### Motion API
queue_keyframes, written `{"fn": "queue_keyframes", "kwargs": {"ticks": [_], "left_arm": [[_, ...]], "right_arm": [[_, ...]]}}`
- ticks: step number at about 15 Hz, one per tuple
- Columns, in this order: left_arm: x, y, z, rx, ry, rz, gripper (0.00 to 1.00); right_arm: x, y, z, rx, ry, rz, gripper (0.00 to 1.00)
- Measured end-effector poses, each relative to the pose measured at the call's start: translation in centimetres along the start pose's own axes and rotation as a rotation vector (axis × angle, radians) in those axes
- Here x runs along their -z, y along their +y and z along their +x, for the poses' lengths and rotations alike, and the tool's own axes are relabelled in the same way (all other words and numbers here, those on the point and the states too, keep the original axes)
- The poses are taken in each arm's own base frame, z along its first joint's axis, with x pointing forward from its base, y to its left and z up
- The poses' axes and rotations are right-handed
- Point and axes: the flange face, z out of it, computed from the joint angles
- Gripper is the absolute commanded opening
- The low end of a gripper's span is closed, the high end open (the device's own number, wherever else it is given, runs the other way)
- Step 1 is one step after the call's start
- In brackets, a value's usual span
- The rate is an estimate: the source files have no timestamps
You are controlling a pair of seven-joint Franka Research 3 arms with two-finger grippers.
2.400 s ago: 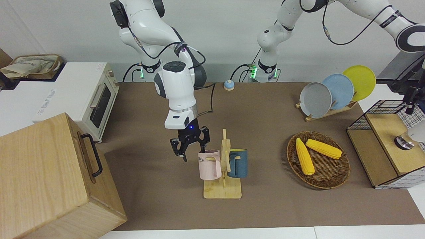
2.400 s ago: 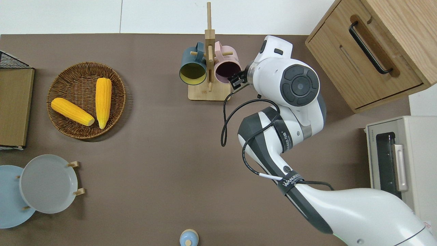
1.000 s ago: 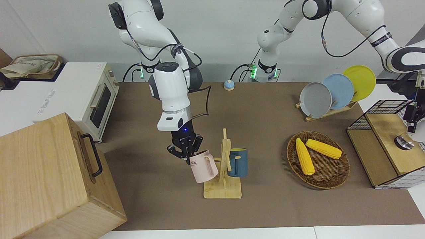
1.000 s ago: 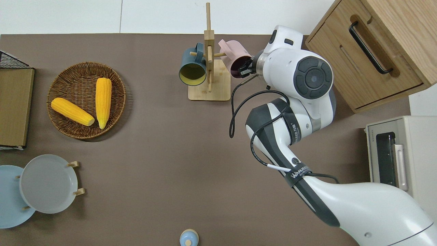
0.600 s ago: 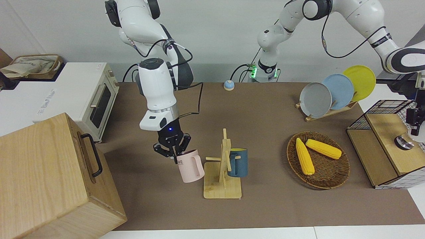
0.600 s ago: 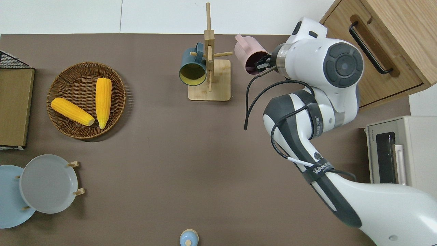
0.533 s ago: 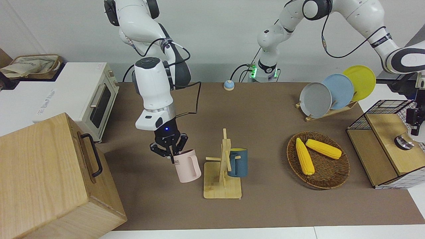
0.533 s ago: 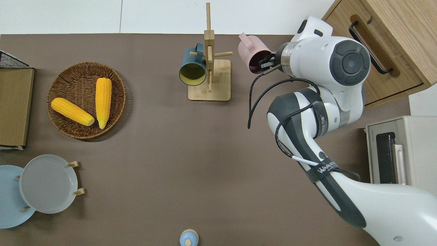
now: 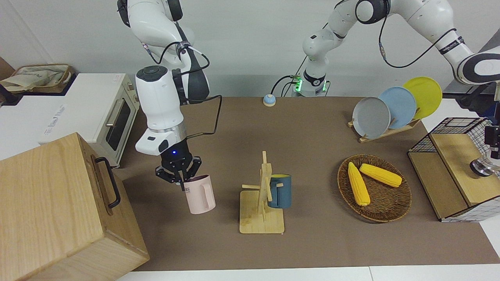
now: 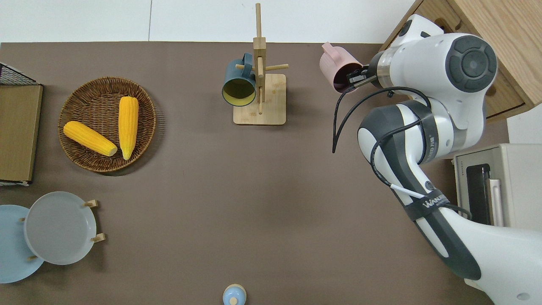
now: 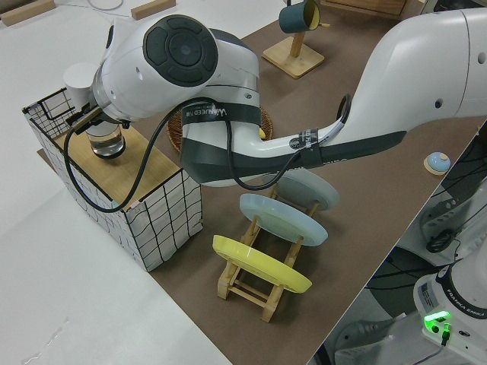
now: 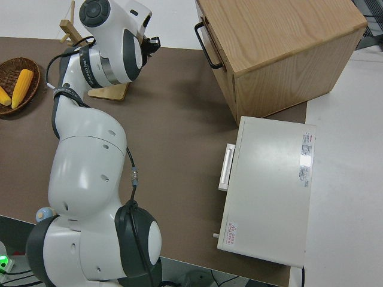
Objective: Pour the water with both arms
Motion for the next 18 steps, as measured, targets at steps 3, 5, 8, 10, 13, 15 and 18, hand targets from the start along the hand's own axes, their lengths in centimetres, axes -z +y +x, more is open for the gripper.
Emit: {"fn": "queue_keyframes", "kwargs": {"ticks": [3,5,8,10,13,15,18], "left_arm": [[0.4,1.1,1.1,0.010,-0.036,-0.002,0.00],[1.5,2.3,2.5,0.011,-0.058,0.003,0.00],[4.6,5.3,5.1,0.019,-0.069,0.023,0.00],[6.5,7.3,6.2,0.023,-0.082,0.025,0.00],[7.8,10.1,6.5,0.027,-0.121,0.029,0.00],[8.1,11.9,5.9,0.028,-0.148,0.038,0.00],[9.1,14.2,4.6,0.038,-0.173,0.029,0.00]], "right_arm": [[0.1,0.6,-1.0,0.030,-0.088,-0.007,0.000],[0.4,0.3,-2.0,0.067,-0.184,-0.028,0.000],[1.1,-2.2,-3.5,0.109,-0.330,-0.024,0.000],[1.1,-4.5,-4.3,0.131,-0.400,-0.014,0.000],[0.3,-8.9,-5.4,0.064,-0.466,-0.016,0.000],[-0.3,-13.3,-6.2,-0.016,-0.489,0.004,0.000],[-0.7,-19.6,-7.2,-0.131,-0.521,0.038,0.000]]}}
